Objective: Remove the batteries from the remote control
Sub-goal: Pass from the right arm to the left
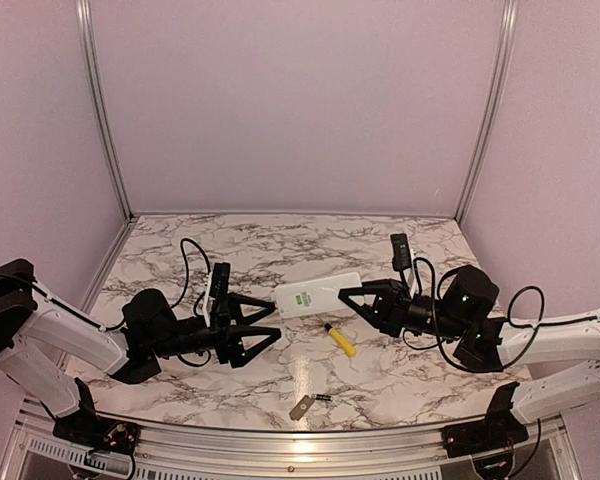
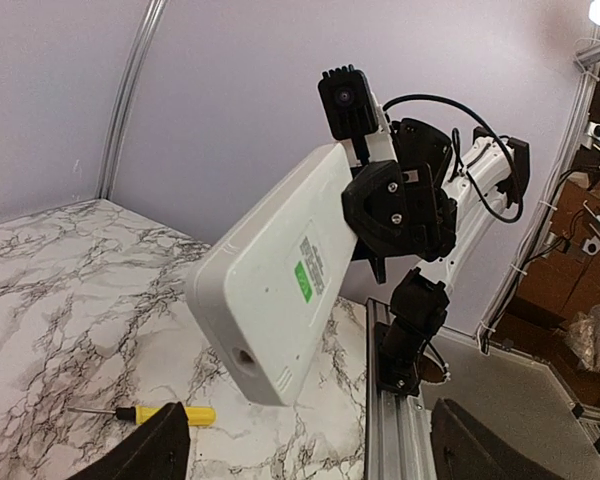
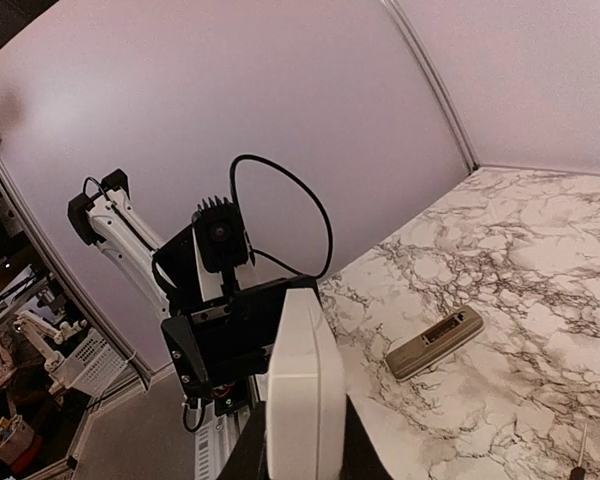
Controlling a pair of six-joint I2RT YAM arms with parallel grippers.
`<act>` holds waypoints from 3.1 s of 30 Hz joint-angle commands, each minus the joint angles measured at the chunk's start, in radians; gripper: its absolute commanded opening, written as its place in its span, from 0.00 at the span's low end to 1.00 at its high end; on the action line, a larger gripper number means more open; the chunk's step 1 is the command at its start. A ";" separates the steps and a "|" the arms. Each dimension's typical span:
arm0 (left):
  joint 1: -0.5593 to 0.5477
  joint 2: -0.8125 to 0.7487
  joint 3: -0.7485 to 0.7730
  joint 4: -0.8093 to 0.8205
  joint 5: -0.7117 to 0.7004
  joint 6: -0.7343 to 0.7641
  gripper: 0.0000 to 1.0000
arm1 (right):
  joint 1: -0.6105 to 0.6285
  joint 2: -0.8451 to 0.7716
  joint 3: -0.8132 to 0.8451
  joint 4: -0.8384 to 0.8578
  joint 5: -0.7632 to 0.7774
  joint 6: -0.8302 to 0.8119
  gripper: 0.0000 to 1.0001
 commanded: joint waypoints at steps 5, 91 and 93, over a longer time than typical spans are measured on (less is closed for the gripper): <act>0.005 0.064 -0.027 0.163 -0.037 -0.060 0.85 | 0.010 0.104 0.009 0.175 -0.085 0.020 0.00; 0.004 -0.005 0.076 0.226 0.070 -0.164 0.43 | 0.028 0.364 0.179 0.516 -0.285 0.054 0.00; 0.004 -0.006 0.076 0.220 0.069 -0.160 0.45 | 0.027 0.364 0.182 0.512 -0.287 0.053 0.00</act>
